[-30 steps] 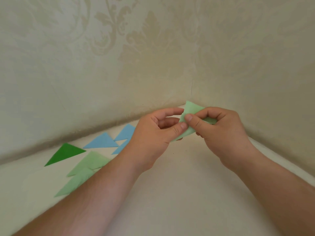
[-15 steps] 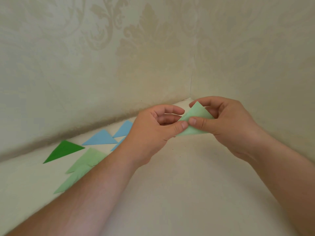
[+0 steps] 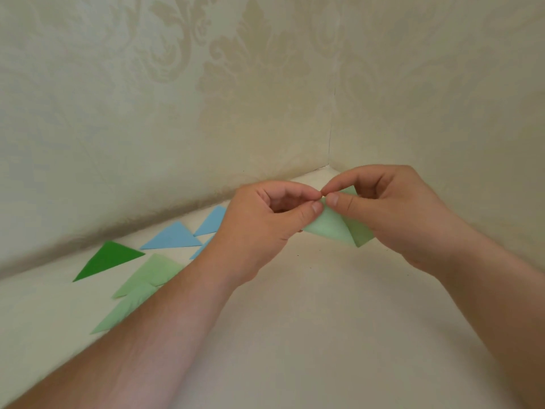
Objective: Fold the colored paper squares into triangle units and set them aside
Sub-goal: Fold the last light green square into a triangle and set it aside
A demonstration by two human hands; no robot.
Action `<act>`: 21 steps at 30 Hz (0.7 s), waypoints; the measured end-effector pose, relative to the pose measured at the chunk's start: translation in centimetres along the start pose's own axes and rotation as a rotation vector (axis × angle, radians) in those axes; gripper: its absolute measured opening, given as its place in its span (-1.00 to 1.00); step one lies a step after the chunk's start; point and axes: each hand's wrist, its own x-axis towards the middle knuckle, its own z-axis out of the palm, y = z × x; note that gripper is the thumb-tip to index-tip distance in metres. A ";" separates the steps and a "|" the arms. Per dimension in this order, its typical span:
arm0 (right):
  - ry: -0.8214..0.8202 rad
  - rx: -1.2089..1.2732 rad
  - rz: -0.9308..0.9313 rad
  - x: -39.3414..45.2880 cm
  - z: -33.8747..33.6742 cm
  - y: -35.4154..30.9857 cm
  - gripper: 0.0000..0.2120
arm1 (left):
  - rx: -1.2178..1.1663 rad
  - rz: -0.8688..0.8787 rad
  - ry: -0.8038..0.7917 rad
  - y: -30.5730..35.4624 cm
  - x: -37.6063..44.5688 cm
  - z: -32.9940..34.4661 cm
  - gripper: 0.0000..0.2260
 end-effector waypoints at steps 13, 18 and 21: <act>-0.025 -0.250 -0.014 -0.1 -0.5 0.0 -0.94 | 0.097 -0.016 -0.032 0.3 -0.3 -0.1 -0.84; -0.021 -0.283 -0.019 -0.1 -0.7 -0.2 -0.90 | 0.099 -0.021 -0.051 0.4 -0.4 -0.2 -0.83; -0.011 -0.306 -0.021 0.0 -0.9 -0.2 -0.89 | 0.127 -0.015 -0.041 0.4 -0.3 -0.5 -0.79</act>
